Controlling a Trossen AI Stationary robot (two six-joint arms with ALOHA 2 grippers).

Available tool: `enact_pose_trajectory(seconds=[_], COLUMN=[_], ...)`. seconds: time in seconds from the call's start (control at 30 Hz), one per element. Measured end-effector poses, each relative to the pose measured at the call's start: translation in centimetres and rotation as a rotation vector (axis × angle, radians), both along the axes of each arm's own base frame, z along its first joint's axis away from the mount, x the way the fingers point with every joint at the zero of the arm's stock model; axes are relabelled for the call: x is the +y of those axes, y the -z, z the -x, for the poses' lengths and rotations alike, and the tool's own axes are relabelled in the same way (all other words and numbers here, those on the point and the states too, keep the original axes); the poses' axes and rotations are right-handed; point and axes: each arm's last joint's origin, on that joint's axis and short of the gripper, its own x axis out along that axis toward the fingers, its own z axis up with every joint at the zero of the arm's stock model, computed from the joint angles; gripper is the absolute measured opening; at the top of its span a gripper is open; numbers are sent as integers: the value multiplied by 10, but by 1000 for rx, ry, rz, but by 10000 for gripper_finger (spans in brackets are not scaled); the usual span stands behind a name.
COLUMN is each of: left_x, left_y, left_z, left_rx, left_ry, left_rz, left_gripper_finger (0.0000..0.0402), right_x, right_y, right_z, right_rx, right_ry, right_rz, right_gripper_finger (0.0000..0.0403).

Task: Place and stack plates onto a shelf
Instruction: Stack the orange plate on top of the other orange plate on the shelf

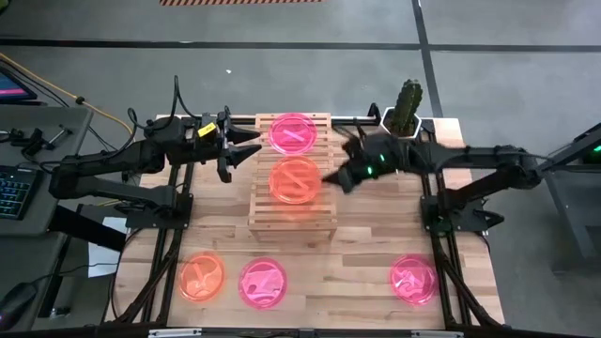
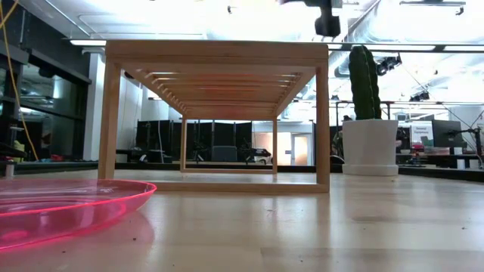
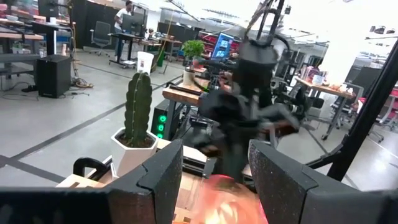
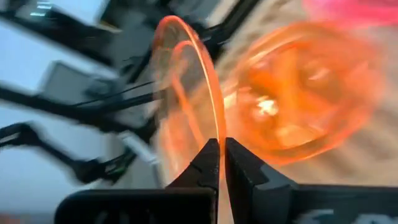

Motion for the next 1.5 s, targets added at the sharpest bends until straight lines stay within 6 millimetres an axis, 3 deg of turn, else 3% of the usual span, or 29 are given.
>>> enact_pose_trajectory(seconds=[0.13, 0.3, 0.63, 0.9, 1.03, 1.3, 1.5], left_x=[0, 0, 0, 0, 0, 0, 0], left_y=[0, 0, 0, 0, 0, 0, 0], left_z=[0, 0, 0, 0, 0, 0, 0], left_rx=[0, 0, -1, -2, -2, -2, -2], left_ry=[-2, -2, -2, -2, -2, -1, -1], left_rz=[0, 0, 0, 0, 1, 1, 1], left_gripper_finger=[175, 175, 175, 175, 175, 175, 175], right_x=[-31, -53, -50, -53, -55, -54, -50], right_y=[3, 16, 37, 40, 36, 31, 14], right_z=[-1, -3, -22, -26, -29, -27, -12], right_rx=[81, 122, 189, 182, 143, 108, 70], right_ry=[81, 112, 102, 164, 188, 165, 125], right_rz=[20, -7, -63, -30, -9, 34, 109], right_gripper_finger=[0, 0, 0, 4, 41, 159, 186])
